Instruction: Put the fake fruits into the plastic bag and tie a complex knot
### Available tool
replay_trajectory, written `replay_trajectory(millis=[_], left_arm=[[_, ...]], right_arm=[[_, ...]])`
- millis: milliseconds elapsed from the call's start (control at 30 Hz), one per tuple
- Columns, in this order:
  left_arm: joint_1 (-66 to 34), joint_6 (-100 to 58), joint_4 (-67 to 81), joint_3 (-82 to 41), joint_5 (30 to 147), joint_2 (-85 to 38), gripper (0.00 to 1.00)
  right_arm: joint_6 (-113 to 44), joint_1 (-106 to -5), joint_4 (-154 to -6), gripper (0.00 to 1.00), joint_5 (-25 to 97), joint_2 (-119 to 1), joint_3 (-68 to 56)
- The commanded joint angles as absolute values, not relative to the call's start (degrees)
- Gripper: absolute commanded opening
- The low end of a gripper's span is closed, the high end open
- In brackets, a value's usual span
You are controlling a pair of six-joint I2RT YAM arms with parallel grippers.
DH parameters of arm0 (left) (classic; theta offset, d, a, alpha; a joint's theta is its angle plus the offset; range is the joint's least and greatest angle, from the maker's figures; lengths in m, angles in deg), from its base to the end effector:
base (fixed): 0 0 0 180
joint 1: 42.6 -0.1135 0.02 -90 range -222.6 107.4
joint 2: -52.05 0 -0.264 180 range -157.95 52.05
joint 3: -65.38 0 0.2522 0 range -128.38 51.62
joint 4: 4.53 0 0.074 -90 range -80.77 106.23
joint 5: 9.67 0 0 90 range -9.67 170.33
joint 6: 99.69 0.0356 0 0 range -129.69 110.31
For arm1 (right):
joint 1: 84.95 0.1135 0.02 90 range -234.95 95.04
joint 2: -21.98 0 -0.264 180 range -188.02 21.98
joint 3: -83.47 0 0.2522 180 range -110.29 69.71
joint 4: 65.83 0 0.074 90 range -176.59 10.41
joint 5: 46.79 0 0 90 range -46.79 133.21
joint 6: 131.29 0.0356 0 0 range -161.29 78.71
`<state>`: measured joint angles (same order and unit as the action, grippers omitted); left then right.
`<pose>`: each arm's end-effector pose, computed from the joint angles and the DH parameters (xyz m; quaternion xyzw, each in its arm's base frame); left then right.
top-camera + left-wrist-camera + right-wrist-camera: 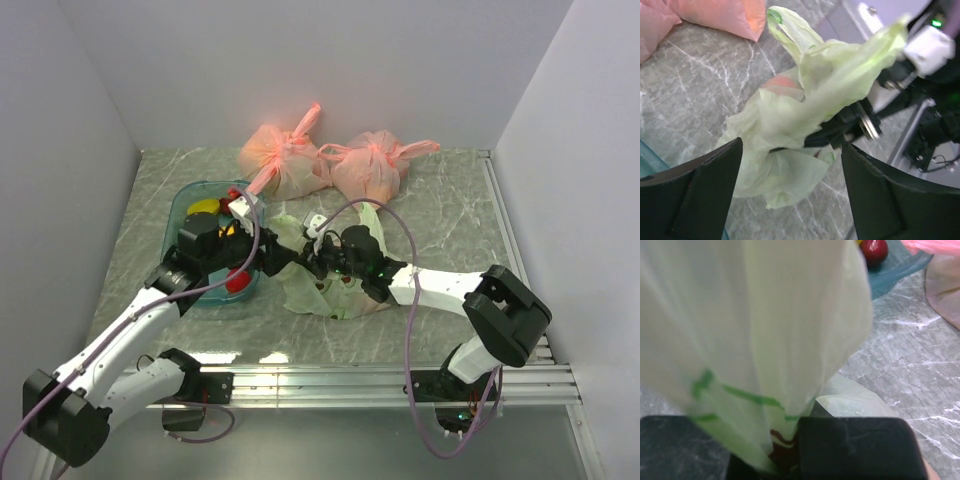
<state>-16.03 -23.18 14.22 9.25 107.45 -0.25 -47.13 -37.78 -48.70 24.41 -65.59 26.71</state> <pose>0.1826 -0.1095 0.3120 0.2297 0.7495 -0.3775 0.4928 0.2160 0.2499 0.2226 -0.4365 0.6492 0.3353 0.5250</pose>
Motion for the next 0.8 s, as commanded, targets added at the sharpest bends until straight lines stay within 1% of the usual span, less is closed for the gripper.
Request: replay_trajectory(millis=[0,33,67,167,200,267,300,333,400,433,467,500,533,600,633,667,733,767], left_arm=[[-14.5,-24.3,5.7,7.9,102.1,-2.4,0.83],[-13.8,-24.5,5.0,7.9,101.7,-3.0,0.81],[-13.6,-24.7,4.5,7.9,101.0,-4.3,0.76],[-13.2,-26.7,2.2,8.0,99.4,-7.0,0.70],[-13.3,-27.3,1.6,8.0,99.6,-7.6,0.66],[-13.2,-29.3,-0.5,8.6,100.2,-8.8,0.61],[-13.2,-30.0,-1.3,8.9,102.9,-9.1,0.53],[-13.3,-30.3,-2.8,9.0,104.5,-9.4,0.49],[-13.3,-31.2,-3.3,9.6,107.2,-10.1,0.26],[-13.4,-31.3,-3.3,9.9,107.6,-10.1,0.16],[-13.5,-31.4,-3.5,10.7,107.9,-9.6,0.06],[-13.9,-31.7,-4.0,11.4,108.5,-9.0,0.01],[-15.1,-31.6,-4.6,12.1,111.2,-8.3,0.01],[-16.4,-30.4,-4.4,13.0,115.0,-6.8,0.01],[-17.6,-29.9,-3.8,13.0,118.9,-6.3,0.01],[-18.5,-29.4,-3.1,13.2,122.0,-5.8,0.01],[-19.8,-26.8,-1.9,13.5,125.7,-5.2,0.01],[-20.1,-25.2,-1.2,13.3,129.4,-4.7,0.00]], right_arm=[[-46.6,-37.1,-48.2,0.03,27.0,-64.4,24.2],[-46.7,-36.9,-48.2,0.04,27.2,-64.4,24.3],[-46.8,-36.8,-48.4,0.03,27.1,-64.4,24.2],[-47.4,-36.3,-48.7,0.05,26.8,-64.2,24.2],[-47.4,-36.3,-48.7,0.05,26.9,-64.1,24.3],[-47.4,-35.7,-48.8,0.06,27.2,-63.8,24.4],[-47.4,-35.6,-49.2,0.07,27.3,-63.8,24.6],[-47.2,-35.6,-49.4,0.10,27.4,-63.6,24.6],[-47.0,-35.5,-50.5,0.17,27.3,-63.5,24.3],[-47.1,-35.6,-51.0,0.28,27.3,-63.0,24.1],[-47.6,-35.5,-52.5,0.34,27.5,-62.7,23.8],[-47.8,-35.6,-53.7,0.39,27.4,-62.2,23.4],[-47.8,-35.8,-55.1,0.46,26.8,-61.0,23.0],[-48.4,-37.6,-60.5,0.53,23.5,-59.5,21.9],[-48.8,-38.4,-62.8,0.59,22.5,-57.6,21.3],[-49.0,-38.9,-66.5,0.63,21.6,-56.4,20.6],[-49.5,-40.6,-69.3,0.73,17.4,-53.0,20.3],[-50.3,-41.0,-71.7,0.74,16.0,-52.2,20.0]])
